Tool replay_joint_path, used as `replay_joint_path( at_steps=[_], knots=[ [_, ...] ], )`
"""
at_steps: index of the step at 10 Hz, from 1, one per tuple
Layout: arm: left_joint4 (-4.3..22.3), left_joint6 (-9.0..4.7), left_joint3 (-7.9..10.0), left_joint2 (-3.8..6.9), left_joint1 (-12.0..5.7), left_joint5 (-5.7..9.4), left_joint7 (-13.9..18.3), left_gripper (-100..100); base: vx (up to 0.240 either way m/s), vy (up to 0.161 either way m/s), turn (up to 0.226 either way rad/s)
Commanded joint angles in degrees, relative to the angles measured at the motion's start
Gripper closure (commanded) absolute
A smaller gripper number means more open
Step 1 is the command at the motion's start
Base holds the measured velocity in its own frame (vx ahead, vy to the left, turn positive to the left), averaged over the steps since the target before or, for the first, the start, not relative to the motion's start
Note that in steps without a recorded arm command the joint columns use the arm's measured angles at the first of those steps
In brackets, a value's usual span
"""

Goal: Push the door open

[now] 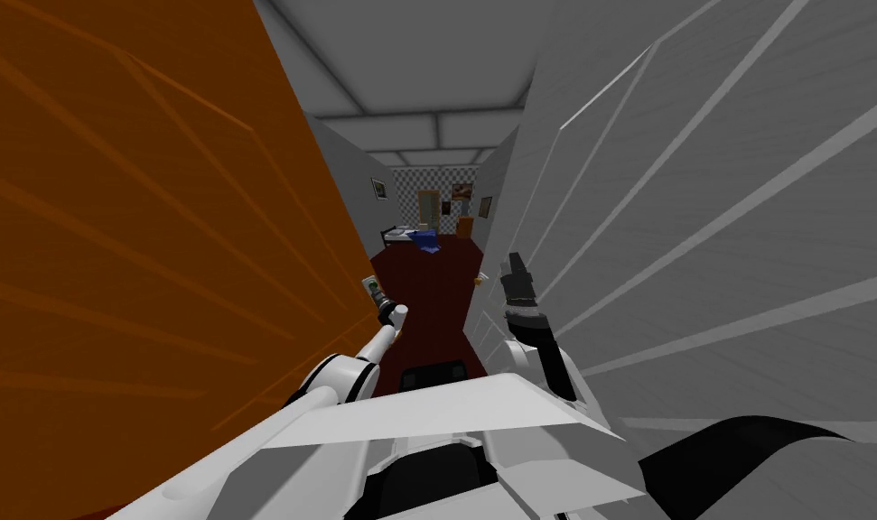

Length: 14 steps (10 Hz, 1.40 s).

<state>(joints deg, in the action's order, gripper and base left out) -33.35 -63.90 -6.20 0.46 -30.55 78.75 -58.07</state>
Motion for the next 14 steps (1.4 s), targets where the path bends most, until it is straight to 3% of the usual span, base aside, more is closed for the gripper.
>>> replay_joint_path(
  at_steps=[1, 3, 4, 5, 6, 11, 12, 13, 14],
  knots=[
    [0.55, 0.99, 0.5, 1.58, -0.05, -0.48, 1.12, -100, 0.201, 0.163, 0.026],
    [0.78, 1.85, 0.94, 1.12, -0.06, -0.9, 1.73, -100, 0.218, 0.148, 0.016],
    [0.89, 2.27, 1.15, 0.18, -0.06, -1.1, 2.02, -100, 0.213, 0.119, 0.01],
    [1.02, 1.9, 1.0, 0.65, -0.14, -0.98, 1.93, -100, 0.093, 0.053, -0.003],
    [1.02, 1.9, 1.0, 0.65, -0.14, -0.98, 1.93, 100, -0.007, -0.005, 0.006],
    [1.02, 1.9, 1.0, 0.65, -0.14, -0.98, 1.93, 100, -0.019, -0.013, -0.004],
    [1.01, 1.08, 1.44, 1.76, 0.05, 0.36, 1.46, 100, 0.111, 0.046, -0.001],
    [1.01, 1.08, 1.44, 1.76, 0.05, 0.36, 1.46, 100, 0.146, 0.035, 0.006],
    [0.9, 0.36, 1.78, 2.4, 0.07, 1.29, 1.1, 100, 0.171, 0.035, 0.035]
  ],
)
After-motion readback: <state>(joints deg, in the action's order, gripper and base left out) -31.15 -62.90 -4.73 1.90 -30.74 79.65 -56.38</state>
